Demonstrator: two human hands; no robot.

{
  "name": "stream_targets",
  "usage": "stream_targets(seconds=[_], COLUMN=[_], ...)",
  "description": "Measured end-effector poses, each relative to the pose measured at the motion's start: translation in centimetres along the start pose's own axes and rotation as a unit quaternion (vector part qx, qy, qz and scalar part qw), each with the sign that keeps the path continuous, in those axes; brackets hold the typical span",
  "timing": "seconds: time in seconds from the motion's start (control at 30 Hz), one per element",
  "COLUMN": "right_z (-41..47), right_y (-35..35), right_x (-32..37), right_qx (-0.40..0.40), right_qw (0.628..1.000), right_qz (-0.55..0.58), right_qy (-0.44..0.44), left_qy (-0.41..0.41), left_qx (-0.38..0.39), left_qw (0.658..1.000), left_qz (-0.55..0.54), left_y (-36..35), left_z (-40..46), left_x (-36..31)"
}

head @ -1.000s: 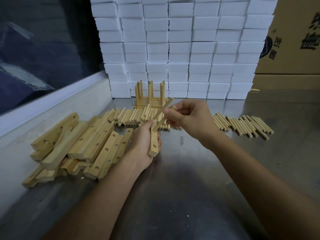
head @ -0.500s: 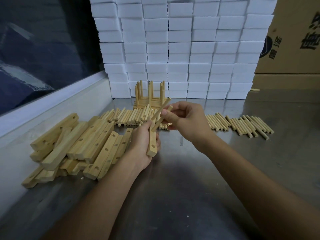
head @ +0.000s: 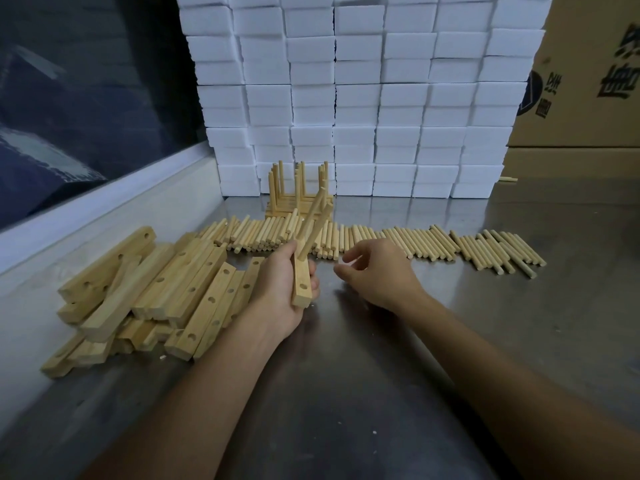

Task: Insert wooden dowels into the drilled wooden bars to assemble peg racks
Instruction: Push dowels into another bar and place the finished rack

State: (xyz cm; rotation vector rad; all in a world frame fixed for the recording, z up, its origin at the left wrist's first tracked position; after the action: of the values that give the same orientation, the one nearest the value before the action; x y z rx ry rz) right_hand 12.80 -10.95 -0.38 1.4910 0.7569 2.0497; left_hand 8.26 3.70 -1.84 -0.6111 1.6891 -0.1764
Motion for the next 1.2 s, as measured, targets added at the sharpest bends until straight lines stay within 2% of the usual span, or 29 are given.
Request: stream_targets(seconds=[0.27,0.5,0.9,1.2], right_z=[1.8,3.8,3.5,2.6], right_y=[-1.7,-2.7,-2.1,-1.3], right_x=[1.2,1.1,0.5,0.7], right_qx=[-0.1,-0.09,-0.042,-0.006], right_qw=[0.991,0.984,0.988,0.99], right_qz=[-0.094,-0.151,-0.112,-0.095], right_qy=[0.003,-0.037,-0.094,-0.105], left_qy=[-0.003,-0.004,-0.005,0.0], left_qx=[0.002,0.004,0.005,0.007], left_qw=[1.0,1.0,1.0,1.0], left_qz=[-0.005,0.001,0.005,0.007], left_y=[0.0,0.0,0.0,0.0], left_z=[0.3,0.4,0.4,0.3], left_x=[0.0,0.0,0.1,0.1])
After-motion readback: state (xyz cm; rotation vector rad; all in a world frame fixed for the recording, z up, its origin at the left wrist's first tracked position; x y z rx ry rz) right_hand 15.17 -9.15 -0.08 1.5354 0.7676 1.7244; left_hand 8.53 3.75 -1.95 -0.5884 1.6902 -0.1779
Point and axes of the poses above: each hand's wrist, its own z-axis towards the middle knuckle, its own y-axis out of the back of the hand, x = y × z, the point moved 5 cm from there along z, towards the middle knuckle, and after that the axes turned 2 degrees about z, right-handed, at the moved point
